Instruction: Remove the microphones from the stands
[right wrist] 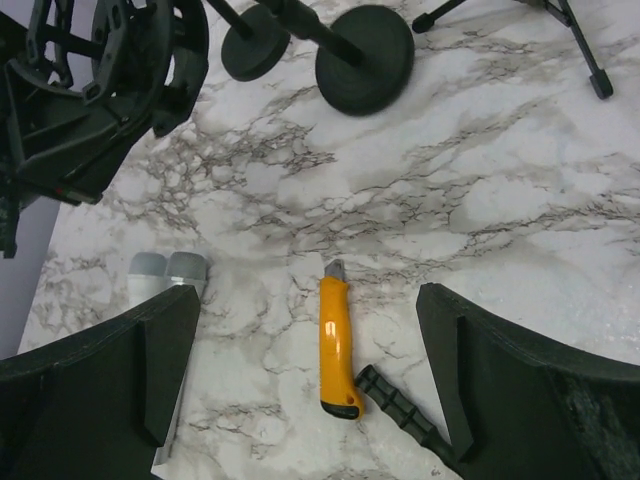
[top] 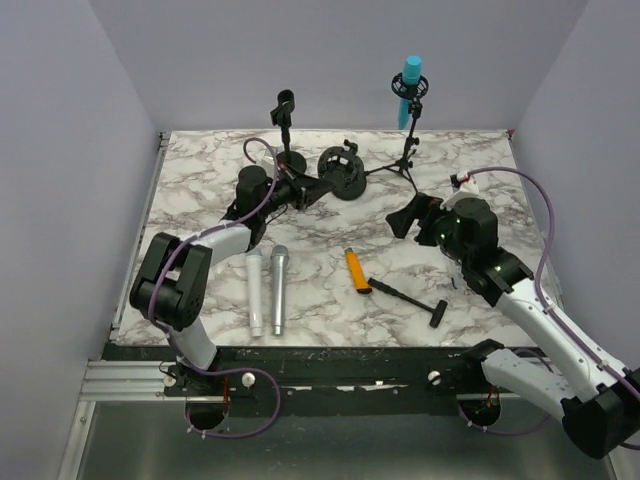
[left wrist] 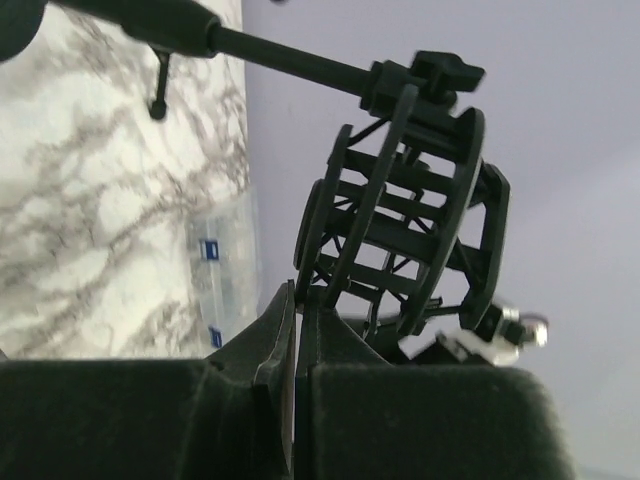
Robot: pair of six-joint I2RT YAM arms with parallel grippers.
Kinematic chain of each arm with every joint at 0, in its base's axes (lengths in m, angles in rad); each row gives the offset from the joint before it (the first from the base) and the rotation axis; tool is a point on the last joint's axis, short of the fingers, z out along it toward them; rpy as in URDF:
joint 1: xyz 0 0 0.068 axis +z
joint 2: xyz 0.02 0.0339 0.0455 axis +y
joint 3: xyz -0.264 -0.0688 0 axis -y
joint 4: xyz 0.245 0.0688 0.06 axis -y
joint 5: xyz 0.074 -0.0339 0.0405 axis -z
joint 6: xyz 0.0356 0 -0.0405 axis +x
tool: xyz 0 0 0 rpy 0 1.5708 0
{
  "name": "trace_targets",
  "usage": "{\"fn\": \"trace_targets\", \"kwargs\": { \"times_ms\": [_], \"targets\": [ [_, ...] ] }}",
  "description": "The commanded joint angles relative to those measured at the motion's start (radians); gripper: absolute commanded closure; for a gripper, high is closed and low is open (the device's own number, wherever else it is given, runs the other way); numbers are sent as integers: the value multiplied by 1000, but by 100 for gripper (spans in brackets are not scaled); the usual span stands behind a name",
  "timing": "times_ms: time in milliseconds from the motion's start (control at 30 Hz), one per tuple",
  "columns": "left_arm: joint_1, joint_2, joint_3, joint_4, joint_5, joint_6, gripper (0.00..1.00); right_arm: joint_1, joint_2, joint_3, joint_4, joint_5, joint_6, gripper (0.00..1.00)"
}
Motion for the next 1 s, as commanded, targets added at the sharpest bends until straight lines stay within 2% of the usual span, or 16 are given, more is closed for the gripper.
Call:
{"fn": "trace_targets", "kwargs": {
  "times_ms": [0,133,267,433,600,733,867,967],
  "targets": [
    [2,-133,-70,-136,141,108,100,-1,99,74,65,-72,-22,0],
    [19,-161,-133,-170,158,105,100,-1,198,135,74,-151,-1,0],
    [24,-157,-154,-146,190,77,91,-3,283,194,104,-215,19,0],
    [27,-175,-156,-136,185,76,70,-4,372,317,95,-243,25,0],
    [36,-179,-121,-129,197,78,69,-15,446,421,75,-247,14,0],
    [42,-182,-75,-163,195,93,58,-33,498,474,74,-268,23,0],
    [58,-156,-80,-63,203,38,54,-70,566,546,74,-335,55,0],
    [68,-132,-59,-67,221,49,49,-90,623,587,103,-372,69,0]
  ]
}}
